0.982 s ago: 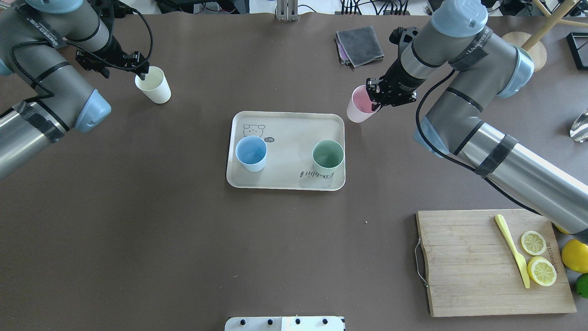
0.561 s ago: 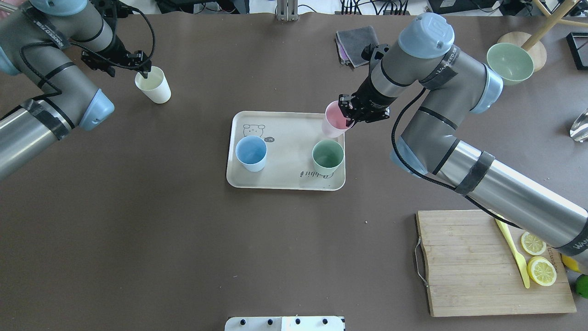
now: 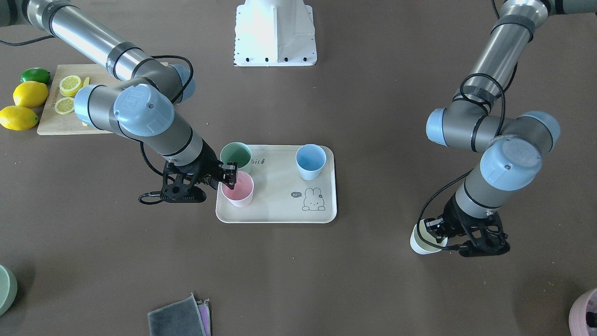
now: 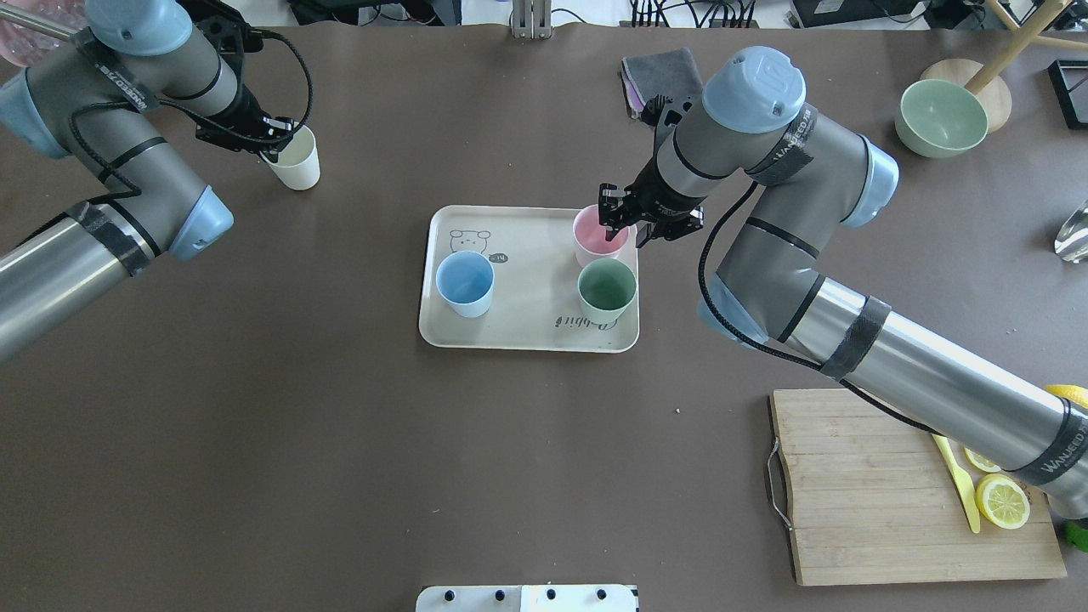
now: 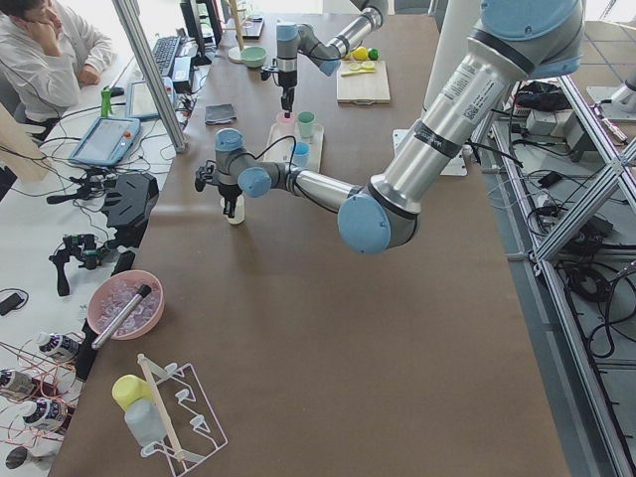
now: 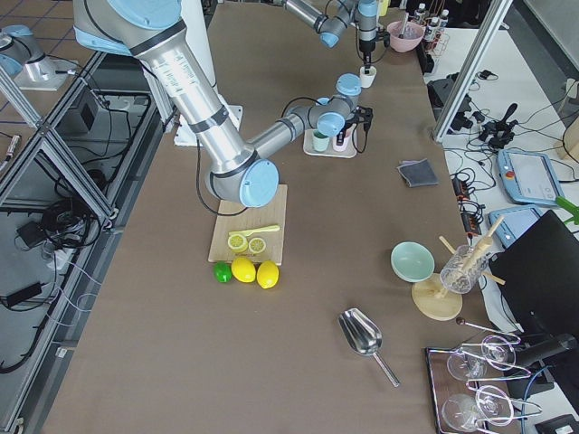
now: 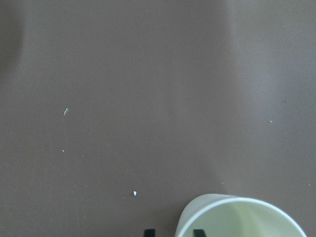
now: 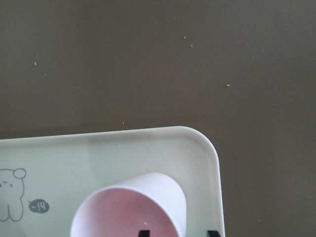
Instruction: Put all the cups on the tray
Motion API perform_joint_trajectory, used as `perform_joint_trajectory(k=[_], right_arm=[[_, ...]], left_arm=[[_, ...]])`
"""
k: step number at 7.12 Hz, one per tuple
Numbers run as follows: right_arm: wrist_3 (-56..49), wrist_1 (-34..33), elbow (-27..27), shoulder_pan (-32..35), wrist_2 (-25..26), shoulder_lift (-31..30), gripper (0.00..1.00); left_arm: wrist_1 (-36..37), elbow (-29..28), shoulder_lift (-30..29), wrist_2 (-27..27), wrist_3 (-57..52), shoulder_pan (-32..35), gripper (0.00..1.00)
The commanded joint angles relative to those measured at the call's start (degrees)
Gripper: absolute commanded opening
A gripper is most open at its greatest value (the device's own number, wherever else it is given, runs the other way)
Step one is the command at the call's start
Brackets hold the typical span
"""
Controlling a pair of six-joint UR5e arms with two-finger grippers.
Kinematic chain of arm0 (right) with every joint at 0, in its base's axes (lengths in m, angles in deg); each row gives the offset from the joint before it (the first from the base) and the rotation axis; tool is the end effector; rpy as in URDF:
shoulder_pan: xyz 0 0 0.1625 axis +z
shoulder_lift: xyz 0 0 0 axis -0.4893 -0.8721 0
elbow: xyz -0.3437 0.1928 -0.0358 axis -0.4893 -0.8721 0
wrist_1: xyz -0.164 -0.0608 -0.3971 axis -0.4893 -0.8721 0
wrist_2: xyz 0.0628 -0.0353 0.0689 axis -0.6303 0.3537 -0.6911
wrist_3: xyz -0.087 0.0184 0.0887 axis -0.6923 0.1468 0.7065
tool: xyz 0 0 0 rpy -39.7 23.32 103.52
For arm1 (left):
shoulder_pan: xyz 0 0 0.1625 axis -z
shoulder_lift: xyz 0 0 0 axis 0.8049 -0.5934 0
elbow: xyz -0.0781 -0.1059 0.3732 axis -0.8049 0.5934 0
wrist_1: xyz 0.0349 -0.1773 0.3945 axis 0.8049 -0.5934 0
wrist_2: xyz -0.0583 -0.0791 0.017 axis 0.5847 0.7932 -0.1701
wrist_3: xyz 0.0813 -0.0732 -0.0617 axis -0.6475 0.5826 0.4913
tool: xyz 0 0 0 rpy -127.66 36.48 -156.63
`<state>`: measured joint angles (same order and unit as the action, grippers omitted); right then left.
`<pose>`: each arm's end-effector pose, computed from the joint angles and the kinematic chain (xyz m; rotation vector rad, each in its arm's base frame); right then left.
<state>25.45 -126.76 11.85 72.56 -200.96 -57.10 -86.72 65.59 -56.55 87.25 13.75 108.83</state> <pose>-0.5019 -0.5612 0.2618 -0.0153 -1.0260 0.1393 0.3856 -0.6886 0.3964 0.1853 0.7811 -0.0824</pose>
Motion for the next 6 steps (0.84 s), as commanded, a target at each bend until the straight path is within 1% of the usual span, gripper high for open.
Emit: perform_joint_trajectory(k=[1, 2, 4, 5, 6], right_arm=[[-1.7, -0.1, 0.0, 3.7, -0.5, -0.6, 1.0], [-5.1, -0.2, -0.1, 5.8, -1.5, -1.9, 1.0], [-9.4, -0.1, 0.0, 9.0, -3.9, -4.8, 1.0], [-13.6, -0.1, -0.1, 10.6, -4.0, -6.6, 1.0], [-15.8, -0.2, -0.1, 11.7, -4.5, -7.6, 1.0]], left_arm=[[5.5, 1.8, -5.6, 0.7, 1.7, -0.6, 0.0], [9.7, 5.4, -7.1, 0.7, 5.1, -2.5, 0.0], [11.0, 6.1, -11.4, 0.0, 13.5, -9.3, 0.0], [11.0, 6.0, -12.2, -0.6, 14.6, -12.5, 0.0], [10.9, 5.9, -12.4, -3.1, 14.6, -14.8, 0.0]])
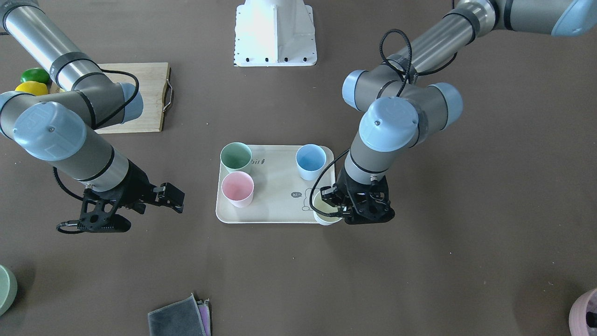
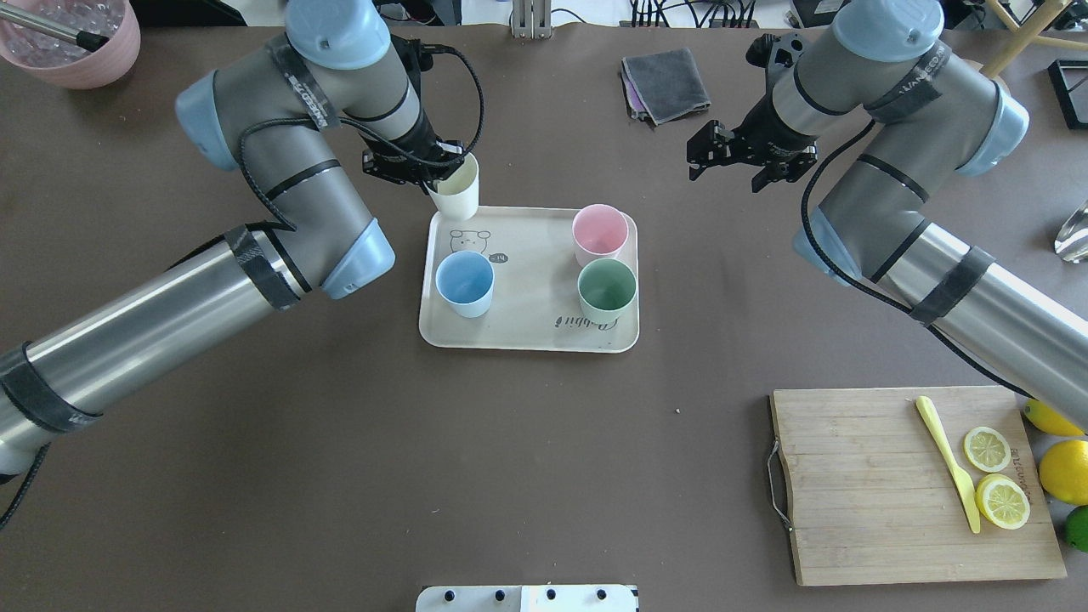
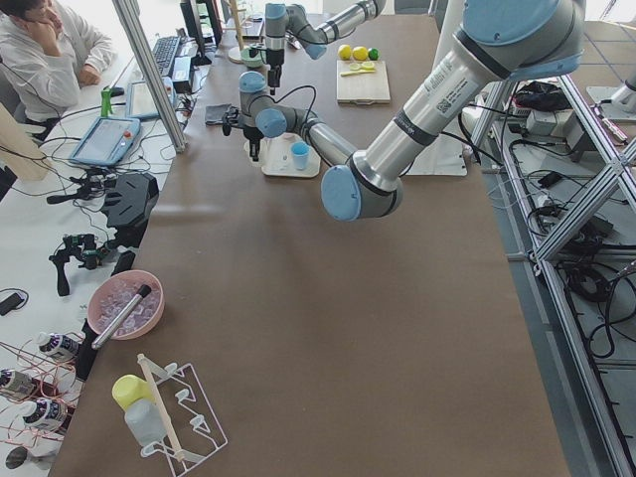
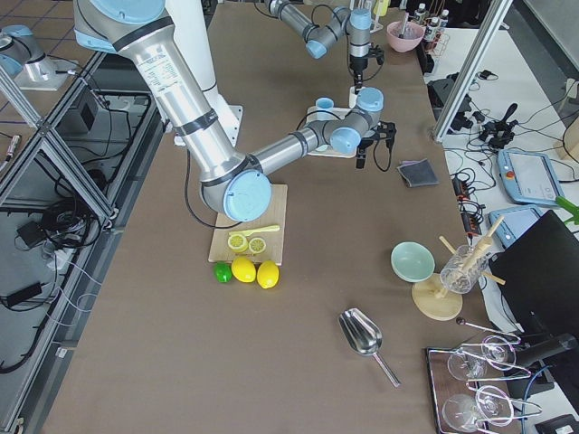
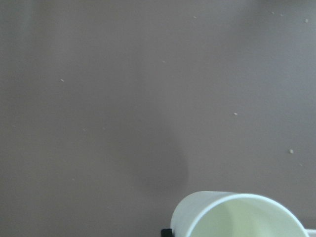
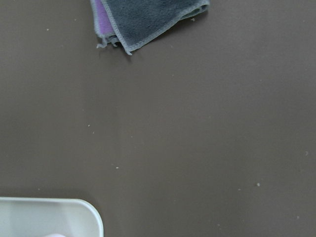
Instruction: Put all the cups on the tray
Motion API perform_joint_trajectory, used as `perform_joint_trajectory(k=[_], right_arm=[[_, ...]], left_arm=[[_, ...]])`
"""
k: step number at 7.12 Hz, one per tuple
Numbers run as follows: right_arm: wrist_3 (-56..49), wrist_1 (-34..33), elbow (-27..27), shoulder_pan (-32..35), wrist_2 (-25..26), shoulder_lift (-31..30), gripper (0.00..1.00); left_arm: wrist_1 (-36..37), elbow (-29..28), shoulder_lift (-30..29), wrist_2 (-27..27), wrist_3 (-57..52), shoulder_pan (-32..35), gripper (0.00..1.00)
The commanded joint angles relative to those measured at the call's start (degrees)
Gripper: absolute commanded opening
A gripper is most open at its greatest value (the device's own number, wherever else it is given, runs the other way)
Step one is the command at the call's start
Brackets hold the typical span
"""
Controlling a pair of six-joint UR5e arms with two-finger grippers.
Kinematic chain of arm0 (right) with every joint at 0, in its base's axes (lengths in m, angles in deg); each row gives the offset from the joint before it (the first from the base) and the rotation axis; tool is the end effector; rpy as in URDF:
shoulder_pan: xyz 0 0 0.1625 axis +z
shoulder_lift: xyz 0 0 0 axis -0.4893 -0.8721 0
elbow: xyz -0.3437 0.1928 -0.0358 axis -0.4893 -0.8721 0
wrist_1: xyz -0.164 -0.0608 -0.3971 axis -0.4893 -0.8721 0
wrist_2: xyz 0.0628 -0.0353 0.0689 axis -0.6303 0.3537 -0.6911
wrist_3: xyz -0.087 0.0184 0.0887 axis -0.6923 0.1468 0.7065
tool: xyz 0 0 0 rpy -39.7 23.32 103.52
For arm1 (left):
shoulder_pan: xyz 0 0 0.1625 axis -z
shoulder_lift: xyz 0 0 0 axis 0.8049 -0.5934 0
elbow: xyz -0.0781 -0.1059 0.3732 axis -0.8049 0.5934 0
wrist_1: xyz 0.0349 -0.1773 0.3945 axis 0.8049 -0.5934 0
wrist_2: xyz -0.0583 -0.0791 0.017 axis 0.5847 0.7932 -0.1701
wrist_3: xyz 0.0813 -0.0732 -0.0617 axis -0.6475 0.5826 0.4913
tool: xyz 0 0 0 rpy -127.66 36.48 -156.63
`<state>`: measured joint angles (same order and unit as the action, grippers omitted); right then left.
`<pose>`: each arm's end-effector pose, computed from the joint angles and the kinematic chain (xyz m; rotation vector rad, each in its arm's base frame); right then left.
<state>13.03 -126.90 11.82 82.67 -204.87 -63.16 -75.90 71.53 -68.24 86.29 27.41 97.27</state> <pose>-0.3904 -0.6219 0.3376 0.0566 -0.9757 0.1103 0.5220 -0.6060 0.2086 0.0968 0.8851 -0.0919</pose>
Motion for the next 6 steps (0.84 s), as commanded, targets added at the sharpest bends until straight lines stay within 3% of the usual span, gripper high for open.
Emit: perform_joint_trajectory(k=[1, 2, 4, 6], right_arm=[[-3.5, -0.1, -0.1, 1.9, -1.1, -1.5, 1.0], [-3.5, -0.1, 0.1, 2.3, -1.7, -1.4, 1.0], [-3.8, -0.1, 0.1, 4.4, -3.8, -1.7, 1.0], [-9.3, -0.1, 0.2, 7.2, -4.8, -4.1, 1.0]], left_arm=[[-0.1, -0.4, -0.7, -3.3, 0.5, -4.0, 0.67], [0.0, 0.1, -0.5, -3.2, 0.0, -3.2, 0.98], [0.6, 2.6, 3.7, 4.7, -10.5, 5.7, 0.98], [4.3, 11.8, 14.4, 9.5, -23.0, 13.5, 0.98]])
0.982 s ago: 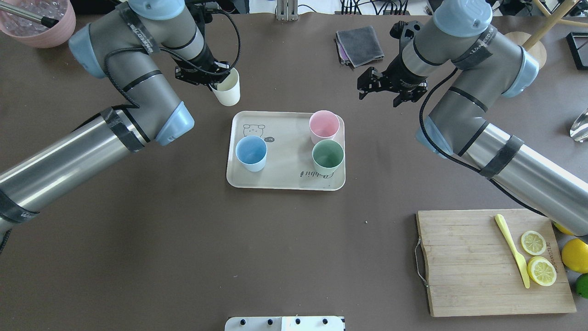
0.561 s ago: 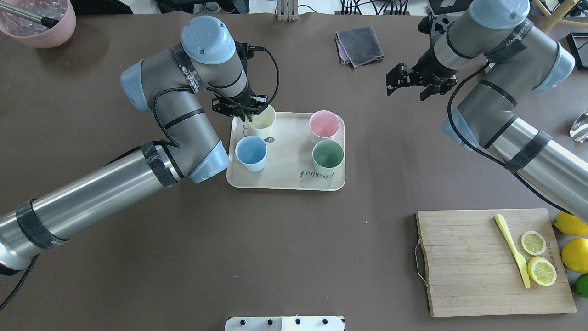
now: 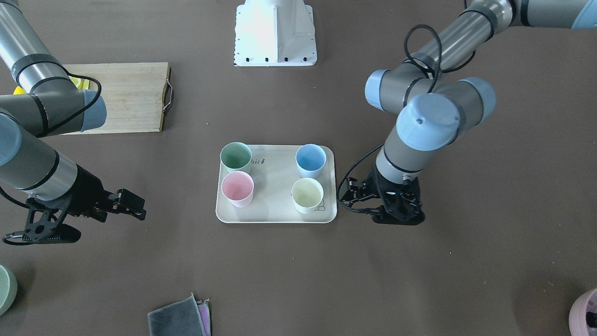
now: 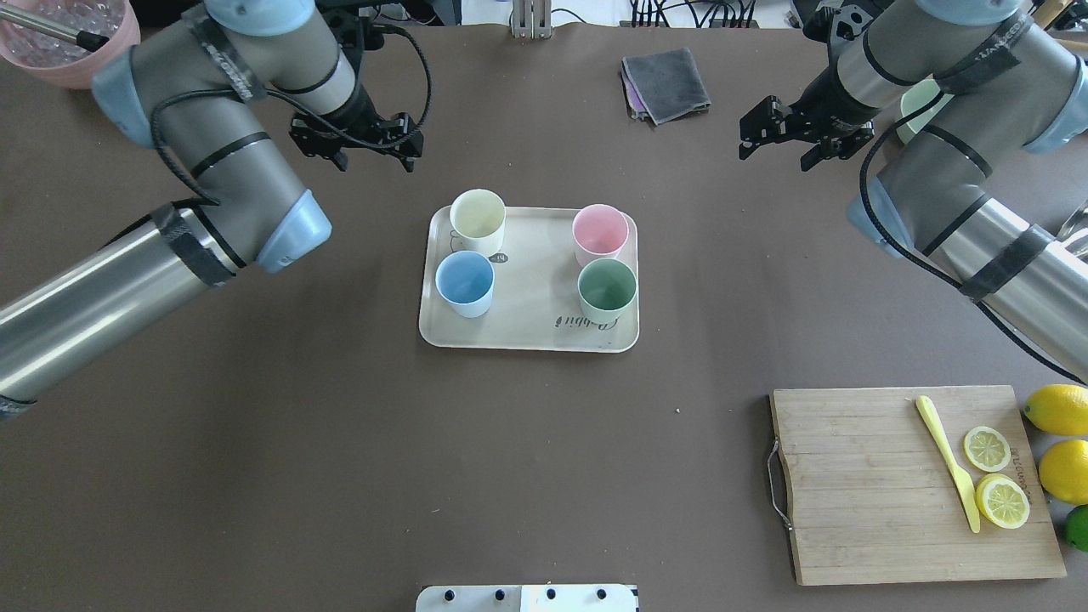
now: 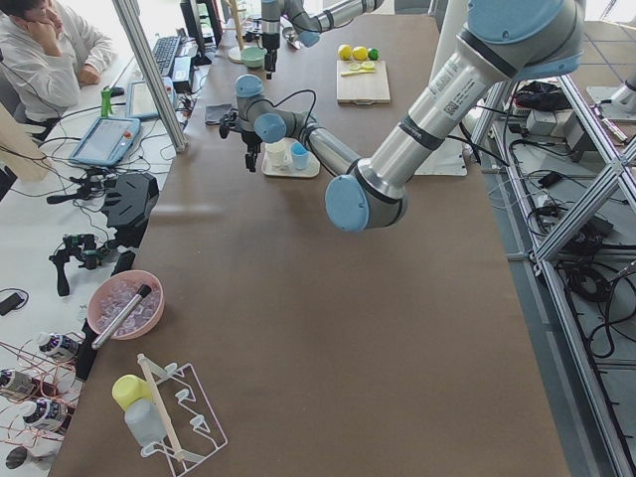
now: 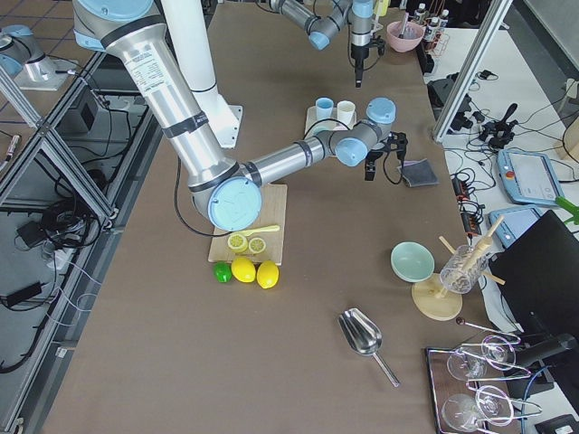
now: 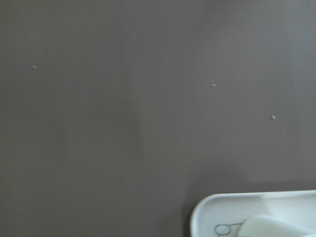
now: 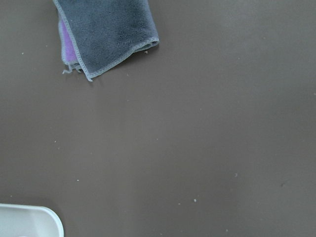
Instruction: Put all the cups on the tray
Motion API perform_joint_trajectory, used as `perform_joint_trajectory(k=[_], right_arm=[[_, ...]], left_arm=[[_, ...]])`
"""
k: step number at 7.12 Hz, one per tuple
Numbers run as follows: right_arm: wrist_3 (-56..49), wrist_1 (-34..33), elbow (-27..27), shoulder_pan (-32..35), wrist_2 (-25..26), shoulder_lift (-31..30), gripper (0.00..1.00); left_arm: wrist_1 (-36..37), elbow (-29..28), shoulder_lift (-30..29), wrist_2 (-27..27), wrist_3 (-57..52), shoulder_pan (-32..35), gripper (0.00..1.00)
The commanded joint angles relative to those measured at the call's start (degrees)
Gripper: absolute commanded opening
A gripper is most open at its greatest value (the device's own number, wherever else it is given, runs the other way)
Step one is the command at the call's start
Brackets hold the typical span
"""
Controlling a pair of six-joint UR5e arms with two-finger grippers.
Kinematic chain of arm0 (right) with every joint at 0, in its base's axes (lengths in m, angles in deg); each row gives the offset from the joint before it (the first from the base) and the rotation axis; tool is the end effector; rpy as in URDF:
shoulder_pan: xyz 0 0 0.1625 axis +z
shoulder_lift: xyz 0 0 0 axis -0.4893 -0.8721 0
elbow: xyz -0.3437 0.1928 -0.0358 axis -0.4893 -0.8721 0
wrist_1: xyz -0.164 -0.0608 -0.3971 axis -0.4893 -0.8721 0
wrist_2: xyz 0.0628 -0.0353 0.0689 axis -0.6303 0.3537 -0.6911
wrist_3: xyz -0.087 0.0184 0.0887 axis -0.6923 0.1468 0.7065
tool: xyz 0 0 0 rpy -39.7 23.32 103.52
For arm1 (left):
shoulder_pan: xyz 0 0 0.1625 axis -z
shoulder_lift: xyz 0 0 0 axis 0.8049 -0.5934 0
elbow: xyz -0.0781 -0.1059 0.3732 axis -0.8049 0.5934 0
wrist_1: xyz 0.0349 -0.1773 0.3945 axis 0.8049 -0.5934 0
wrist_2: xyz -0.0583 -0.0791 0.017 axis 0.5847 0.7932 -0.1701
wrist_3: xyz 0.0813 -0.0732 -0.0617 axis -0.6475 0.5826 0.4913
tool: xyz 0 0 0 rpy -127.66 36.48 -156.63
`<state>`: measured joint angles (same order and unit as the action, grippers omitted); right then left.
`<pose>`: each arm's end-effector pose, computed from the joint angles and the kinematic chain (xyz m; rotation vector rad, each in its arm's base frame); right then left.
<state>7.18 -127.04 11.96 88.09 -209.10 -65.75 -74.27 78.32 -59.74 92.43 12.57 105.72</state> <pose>-0.3294 -0.6412 0.3652 0.0654 -0.9858 0.0896 0.4118 -0.6370 0.2641 0.1545 0.8801 0.0383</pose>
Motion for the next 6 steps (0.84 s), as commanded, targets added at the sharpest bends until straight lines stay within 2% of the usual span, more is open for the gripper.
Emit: perform_joint_trajectory(k=[1, 3, 4, 5, 6], right_arm=[[-9.7, 0.0, 0.0, 4.9, -2.7, -4.4, 1.0], [-22.1, -0.3, -0.1, 12.2, -5.6, -10.0, 1.0], [-26.2, -0.3, 0.0, 16.4, -7.1, -12.4, 1.0], [-30.5, -0.3, 0.1, 19.4, -7.7, -14.9, 1.0], [-33.4, -0.3, 0.1, 21.9, -8.5, -16.8, 1.0]], left_arm=[[8.0, 8.4, 8.7, 3.4, -16.1, 8.7, 0.98], [12.6, 16.9, 19.4, 3.6, -29.1, 16.2, 0.98], [12.9, 20.6, 25.3, 3.8, -31.5, 19.3, 0.98], [12.4, 22.5, 30.8, 5.6, -35.5, 22.6, 0.98], [12.3, 22.7, 33.9, 12.3, -39.2, 26.3, 0.98]])
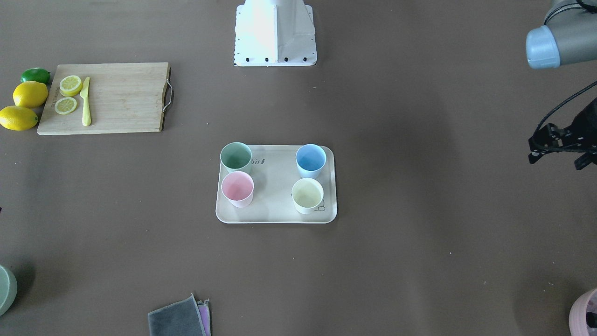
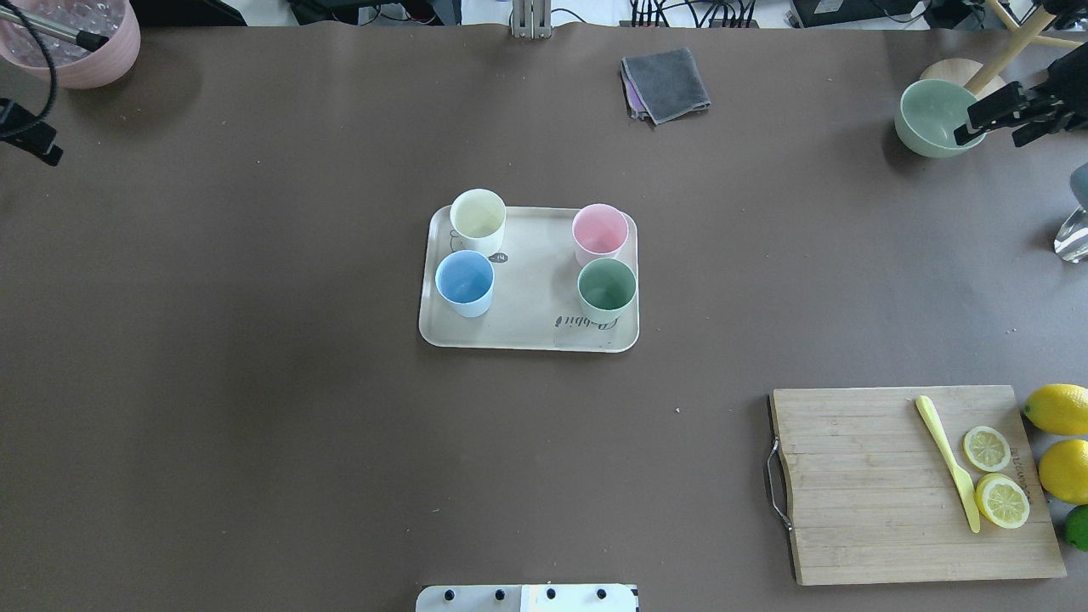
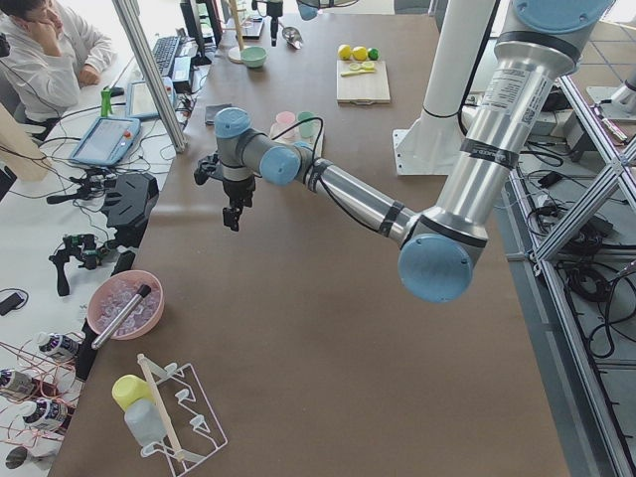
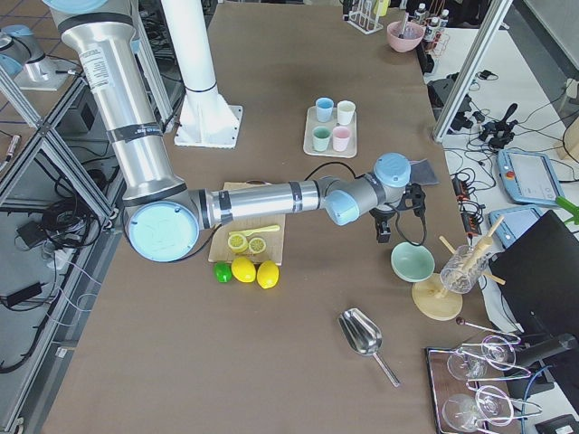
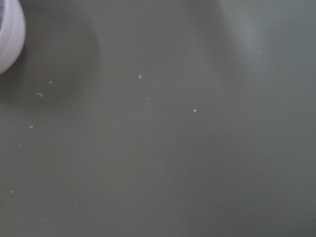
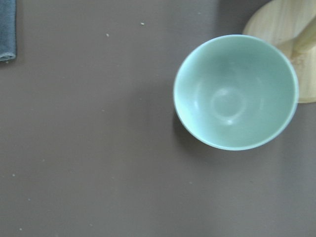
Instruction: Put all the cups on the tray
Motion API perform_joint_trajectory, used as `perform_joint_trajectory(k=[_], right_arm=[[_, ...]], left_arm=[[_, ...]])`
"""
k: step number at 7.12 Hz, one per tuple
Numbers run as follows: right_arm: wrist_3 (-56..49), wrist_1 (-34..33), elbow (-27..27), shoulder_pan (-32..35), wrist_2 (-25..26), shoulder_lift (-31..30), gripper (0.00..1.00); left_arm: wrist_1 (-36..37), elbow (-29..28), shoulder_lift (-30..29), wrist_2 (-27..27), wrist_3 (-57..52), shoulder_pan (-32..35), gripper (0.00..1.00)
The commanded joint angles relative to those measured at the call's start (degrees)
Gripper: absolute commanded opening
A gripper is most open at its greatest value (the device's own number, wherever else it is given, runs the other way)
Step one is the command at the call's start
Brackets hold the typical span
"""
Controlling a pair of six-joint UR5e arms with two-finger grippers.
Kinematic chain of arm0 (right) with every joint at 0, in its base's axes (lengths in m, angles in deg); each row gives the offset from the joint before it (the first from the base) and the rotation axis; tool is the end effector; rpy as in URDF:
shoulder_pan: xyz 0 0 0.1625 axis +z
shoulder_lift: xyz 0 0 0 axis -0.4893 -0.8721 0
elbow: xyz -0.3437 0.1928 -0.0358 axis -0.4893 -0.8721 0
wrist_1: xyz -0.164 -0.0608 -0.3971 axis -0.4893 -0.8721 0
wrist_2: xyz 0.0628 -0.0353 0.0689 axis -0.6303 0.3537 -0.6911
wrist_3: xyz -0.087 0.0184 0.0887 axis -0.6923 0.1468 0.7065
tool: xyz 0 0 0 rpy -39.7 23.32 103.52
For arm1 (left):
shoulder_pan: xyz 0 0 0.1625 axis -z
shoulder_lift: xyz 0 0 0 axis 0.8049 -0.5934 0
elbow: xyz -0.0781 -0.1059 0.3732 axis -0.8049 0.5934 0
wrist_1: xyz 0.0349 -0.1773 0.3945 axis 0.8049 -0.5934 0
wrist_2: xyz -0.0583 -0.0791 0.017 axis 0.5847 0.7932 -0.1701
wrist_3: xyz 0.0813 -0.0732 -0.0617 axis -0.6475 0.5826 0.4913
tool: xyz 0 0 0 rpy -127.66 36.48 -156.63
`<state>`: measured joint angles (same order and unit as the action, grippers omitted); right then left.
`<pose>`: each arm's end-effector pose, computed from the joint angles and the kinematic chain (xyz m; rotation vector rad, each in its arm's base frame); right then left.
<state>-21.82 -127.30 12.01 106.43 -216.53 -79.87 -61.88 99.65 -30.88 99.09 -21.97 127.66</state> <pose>-0.1050 -0.6348 0.5245 0.1754 -0.9361 -0.0222 0.1090 -0.5793 0.4393 0.1881 0.7452 0.1686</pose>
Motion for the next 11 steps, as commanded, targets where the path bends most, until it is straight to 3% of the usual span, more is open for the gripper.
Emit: perform_joint_trajectory(k=[1, 2, 8, 11], right_arm=[[-5.6, 0.0, 0.0, 4.9, -1.2, -3.5, 1.0], [-6.0, 0.0, -0.5, 5.0, -1.3, -3.7, 1.0], [-11.5, 0.2, 0.7, 7.2, -1.0, -7.3, 1.0], [-10.9, 0.1, 0.8, 7.2, -0.8, -9.8, 1.0]], left_arm=[[-2.9, 2.0, 9.4, 8.1, -5.4, 6.3, 0.98], [-8.7, 1.7, 12.1, 8.0, -5.3, 7.3, 0.98], [-9.4, 2.5, 16.5, 8.4, -5.3, 7.4, 0.98], [-9.2, 2.1, 15.7, 7.9, -5.3, 7.3, 0.98]])
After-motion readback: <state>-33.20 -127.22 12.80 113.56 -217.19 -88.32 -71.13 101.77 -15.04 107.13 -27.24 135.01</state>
